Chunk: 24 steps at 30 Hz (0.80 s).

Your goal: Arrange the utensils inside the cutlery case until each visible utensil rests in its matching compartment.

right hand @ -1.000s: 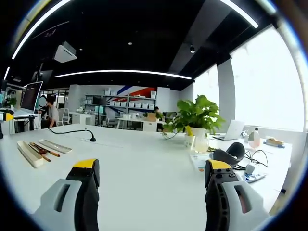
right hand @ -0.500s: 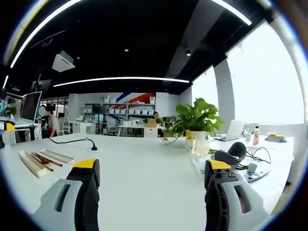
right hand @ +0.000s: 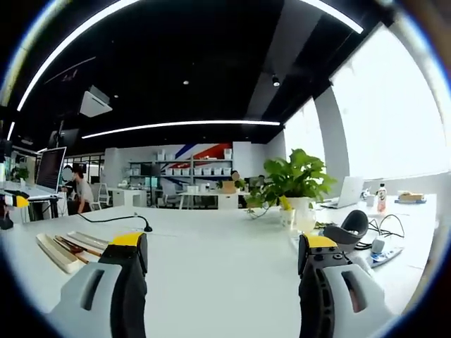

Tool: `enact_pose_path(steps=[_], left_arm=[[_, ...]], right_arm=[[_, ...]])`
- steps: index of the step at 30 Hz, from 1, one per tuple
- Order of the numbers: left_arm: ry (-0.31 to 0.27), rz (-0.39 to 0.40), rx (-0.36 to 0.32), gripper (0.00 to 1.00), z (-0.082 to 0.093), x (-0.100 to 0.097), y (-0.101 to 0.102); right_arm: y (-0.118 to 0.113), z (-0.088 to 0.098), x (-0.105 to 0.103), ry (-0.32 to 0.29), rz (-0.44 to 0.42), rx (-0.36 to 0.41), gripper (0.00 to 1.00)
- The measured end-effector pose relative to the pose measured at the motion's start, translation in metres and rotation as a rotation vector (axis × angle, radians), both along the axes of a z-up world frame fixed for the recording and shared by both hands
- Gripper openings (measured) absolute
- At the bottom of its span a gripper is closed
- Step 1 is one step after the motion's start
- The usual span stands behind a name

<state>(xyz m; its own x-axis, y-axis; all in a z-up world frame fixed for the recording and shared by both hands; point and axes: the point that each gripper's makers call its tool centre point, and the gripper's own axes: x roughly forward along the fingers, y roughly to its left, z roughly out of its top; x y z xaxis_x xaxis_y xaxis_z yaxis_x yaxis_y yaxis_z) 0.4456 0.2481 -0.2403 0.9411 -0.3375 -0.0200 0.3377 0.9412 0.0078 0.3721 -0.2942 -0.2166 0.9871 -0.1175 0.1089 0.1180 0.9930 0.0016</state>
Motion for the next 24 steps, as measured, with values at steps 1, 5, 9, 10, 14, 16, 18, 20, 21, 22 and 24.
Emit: enact_pose_path(steps=[1, 5, 9, 10, 14, 16, 18, 20, 21, 22, 24], left_arm=[[0.001, -0.003, 0.001, 0.94, 0.0, 0.0, -0.001], [-0.004, -0.006, 0.025, 0.93, -0.001, -0.001, -0.007], [0.006, -0.029, 0.028, 0.93, -0.003, -0.002, -0.013], [0.007, -0.031, 0.028, 0.93, -0.004, -0.002, -0.014], [0.008, -0.026, 0.033, 0.93, -0.006, -0.001, -0.014], [0.011, -0.031, 0.03, 0.93, -0.007, -0.001, -0.016], [0.014, -0.039, 0.03, 0.93, -0.008, -0.002, -0.017], [0.013, -0.042, 0.029, 0.93, -0.008, -0.002, -0.018], [0.013, -0.042, 0.028, 0.93, -0.008, -0.003, -0.018], [0.013, -0.043, 0.028, 0.93, -0.008, -0.003, -0.018], [0.015, -0.045, 0.028, 0.93, -0.008, -0.003, -0.019]], right_arm=[[0.001, 0.001, 0.0, -0.001, 0.002, 0.0, 0.92], [0.014, 0.004, 0.004, -0.008, 0.048, 0.047, 0.91], [0.028, 0.009, 0.009, -0.007, 0.084, 0.042, 0.91], [0.034, 0.009, 0.011, 0.0, 0.104, 0.031, 0.91], [0.044, 0.015, 0.015, -0.028, 0.144, 0.089, 0.81], [0.055, 0.019, 0.02, -0.016, 0.184, 0.059, 0.82], [0.069, 0.028, 0.024, -0.043, 0.226, 0.034, 0.82], [0.08, 0.032, 0.028, -0.036, 0.259, 0.028, 0.82], [0.084, 0.033, 0.029, -0.029, 0.272, 0.015, 0.82], [0.09, 0.035, 0.032, -0.021, 0.287, 0.0, 0.82], [0.099, 0.038, 0.035, -0.013, 0.312, -0.029, 0.83]])
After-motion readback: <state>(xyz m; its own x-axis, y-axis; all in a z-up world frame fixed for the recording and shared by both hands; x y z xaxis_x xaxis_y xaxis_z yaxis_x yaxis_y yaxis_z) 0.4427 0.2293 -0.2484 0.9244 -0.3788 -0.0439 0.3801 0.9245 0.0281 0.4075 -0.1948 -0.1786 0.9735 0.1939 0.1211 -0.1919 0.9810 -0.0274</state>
